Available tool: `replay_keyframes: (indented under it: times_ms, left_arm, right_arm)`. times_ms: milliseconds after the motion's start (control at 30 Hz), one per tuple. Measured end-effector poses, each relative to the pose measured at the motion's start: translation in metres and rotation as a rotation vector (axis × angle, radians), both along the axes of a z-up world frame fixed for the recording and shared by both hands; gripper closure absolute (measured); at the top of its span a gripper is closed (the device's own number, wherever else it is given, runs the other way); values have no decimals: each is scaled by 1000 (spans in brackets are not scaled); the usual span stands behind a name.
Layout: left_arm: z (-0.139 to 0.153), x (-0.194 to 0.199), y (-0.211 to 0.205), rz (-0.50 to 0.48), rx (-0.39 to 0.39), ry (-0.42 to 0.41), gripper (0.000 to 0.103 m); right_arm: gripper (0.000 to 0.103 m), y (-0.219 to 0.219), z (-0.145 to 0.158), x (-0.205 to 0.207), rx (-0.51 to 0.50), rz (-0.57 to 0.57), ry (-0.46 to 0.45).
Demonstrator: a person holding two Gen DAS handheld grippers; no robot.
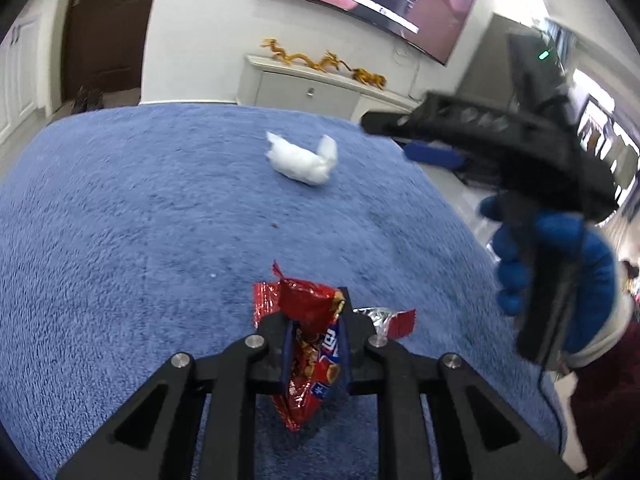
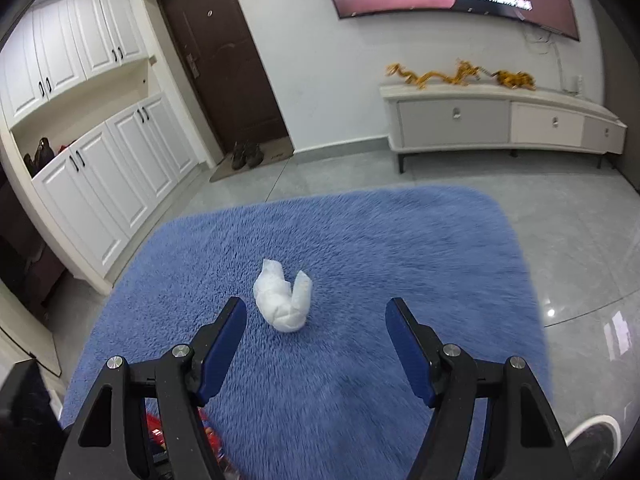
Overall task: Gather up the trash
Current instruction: 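Grasp the small red snack wrapper with the left tool while the right grasps the white tissue, then carry the red wrapper and white tissue in both tools over the bin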
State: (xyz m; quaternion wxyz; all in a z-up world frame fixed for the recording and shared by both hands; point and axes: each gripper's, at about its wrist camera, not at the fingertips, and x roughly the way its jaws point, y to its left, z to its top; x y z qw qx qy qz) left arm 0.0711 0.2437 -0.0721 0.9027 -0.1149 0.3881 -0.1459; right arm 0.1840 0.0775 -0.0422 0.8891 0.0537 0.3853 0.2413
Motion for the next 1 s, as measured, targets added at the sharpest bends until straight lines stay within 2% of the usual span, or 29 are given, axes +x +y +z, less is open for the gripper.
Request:
replay_keyframes:
  times_ms: [200, 333, 400, 433, 467, 533, 700, 900, 1000]
  left_arm:
    - [-3, 0, 15, 37, -76, 12, 87]
    - [-5, 0, 13, 33, -77, 16, 86]
    - [-6, 8, 13, 34, -84, 22, 86]
    - [-7, 8, 13, 35, -90, 26, 86]
    - [-8, 12, 16, 35, -92, 28, 86]
    - [-8, 13, 16, 36, -90, 27, 86]
    - [-8, 14, 15, 36, -76, 21, 86]
    - [1, -1, -4, 41, -3, -8, 87]
    - [14, -15, -11, 36, -4, -43, 87]
  right_arm:
    - [33, 25, -22, 22, -5, 53, 42]
    - [36, 38, -37, 30, -33, 67, 66]
    - [52, 43, -42, 31, -66, 73, 72]
    - [57, 43, -42, 30, -73, 78, 67]
    - [73, 44, -42, 28, -73, 95, 64]
    - [76, 45, -42, 24, -96, 102, 54]
    - [79, 19, -31, -4, -48, 72, 61]
    - [79, -24, 3, -68, -15, 28, 29]
    - [79, -49, 21, -103, 11, -5, 9]
